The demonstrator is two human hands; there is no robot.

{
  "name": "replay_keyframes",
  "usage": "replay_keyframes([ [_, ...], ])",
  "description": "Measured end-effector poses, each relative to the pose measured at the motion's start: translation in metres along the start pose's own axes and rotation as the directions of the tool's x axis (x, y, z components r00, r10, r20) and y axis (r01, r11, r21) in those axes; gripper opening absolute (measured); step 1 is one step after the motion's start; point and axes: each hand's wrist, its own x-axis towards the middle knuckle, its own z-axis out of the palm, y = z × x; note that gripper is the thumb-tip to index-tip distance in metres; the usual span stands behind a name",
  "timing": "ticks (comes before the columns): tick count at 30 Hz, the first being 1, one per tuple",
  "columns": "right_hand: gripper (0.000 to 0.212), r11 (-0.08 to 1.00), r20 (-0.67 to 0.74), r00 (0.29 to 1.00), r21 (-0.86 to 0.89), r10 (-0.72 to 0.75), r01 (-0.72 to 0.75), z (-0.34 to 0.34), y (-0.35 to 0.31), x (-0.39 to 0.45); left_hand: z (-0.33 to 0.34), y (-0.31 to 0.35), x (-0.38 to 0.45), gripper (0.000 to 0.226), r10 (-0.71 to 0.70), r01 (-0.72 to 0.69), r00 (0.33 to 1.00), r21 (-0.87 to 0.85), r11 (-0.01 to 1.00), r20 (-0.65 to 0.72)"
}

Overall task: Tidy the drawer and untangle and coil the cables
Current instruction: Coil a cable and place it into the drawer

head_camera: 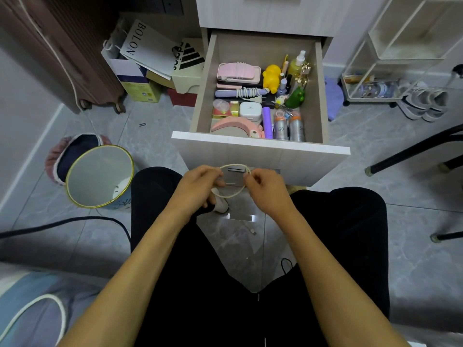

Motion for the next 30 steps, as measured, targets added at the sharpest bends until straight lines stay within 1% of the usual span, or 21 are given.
replay_keyframes([
  [2,0.038,0.985,0.071,0.993,-0.133,-0.099,0.108,-0.006,0.007,-0.002,-0.003,0.002,0.007,0.014,0.112,-0.111,0.994,0.137,0.984,-0.001],
  [3,0.036,0.978,0.088,0.989,-0.161,-0.122,0.135,-0.009,0.009,-0.004,-0.004,0.002,0.010,0.012,0.165,-0.166,0.986,0.203,0.965,0.023],
  [5,0.032,0.964,0.108,0.984,-0.211,-0.144,0.164,-0.018,0.011,-0.004,0.000,0.003,0.015,0.018,0.232,-0.263,0.963,0.301,0.916,0.137],
  [7,0.032,0.949,0.134,0.981,-0.263,-0.141,0.173,-0.026,0.011,-0.006,0.007,0.002,0.017,0.025,0.249,-0.325,0.932,0.307,0.894,0.262],
  [10,0.033,0.933,0.209,0.968,-0.298,-0.141,0.200,-0.037,0.010,-0.011,0.017,-0.004,0.021,0.027,0.327,-0.415,0.897,0.311,0.855,0.298],
  [12,0.030,0.918,0.258,0.954,-0.320,-0.153,0.234,-0.039,0.009,-0.015,0.020,-0.005,0.024,0.031,0.368,-0.471,0.872,0.353,0.808,0.321],
  [14,0.027,0.908,0.284,0.944,-0.329,-0.168,0.261,-0.045,0.011,-0.017,0.024,-0.002,0.025,0.034,0.384,-0.525,0.843,0.422,0.739,0.377],
  [16,0.024,0.907,0.297,0.936,-0.314,-0.188,0.282,-0.051,0.010,-0.018,0.027,0.001,0.026,0.030,0.354,-0.526,0.838,0.442,0.727,0.416],
  [19,0.026,0.889,0.277,0.939,-0.349,-0.204,0.296,-0.055,0.012,-0.017,0.028,0.006,0.028,0.018,0.318,-0.520,0.838,0.470,0.713,0.444],
  [20,0.027,0.882,0.262,0.944,-0.371,-0.200,0.290,-0.055,0.013,-0.017,0.028,0.008,0.028,0.016,0.304,-0.508,0.841,0.457,0.730,0.448],
  [22,0.024,0.896,0.225,0.954,-0.354,-0.197,0.268,-0.053,0.014,-0.018,0.029,0.012,0.024,0.023,0.280,-0.446,0.858,0.355,0.822,0.430],
  [24,0.024,0.955,0.196,0.967,-0.215,-0.162,0.203,-0.052,0.014,-0.018,0.029,0.011,0.021,0.026,0.273,-0.377,0.887,0.242,0.894,0.373],
  [26,0.026,0.992,0.164,0.982,-0.070,-0.094,0.107,-0.052,0.011,-0.019,0.031,0.011,0.014,0.026,0.289,-0.342,0.908,0.137,0.930,0.304],
  [27,0.027,0.996,0.149,0.986,-0.035,-0.077,0.083,-0.051,0.009,-0.020,0.033,0.011,0.010,0.026,0.288,-0.317,0.916,0.066,0.946,0.280],
  [29,0.027,0.995,0.115,0.989,-0.029,-0.090,0.094,-0.048,0.008,-0.021,0.035,0.011,0.005,0.027,0.259,-0.254,0.926,-0.055,0.966,0.275],
  [30,0.026,0.993,0.102,0.989,-0.045,-0.106,0.111,-0.046,0.008,-0.021,0.036,0.011,0.004,0.027,0.247,-0.236,0.925,-0.070,0.969,0.291],
])
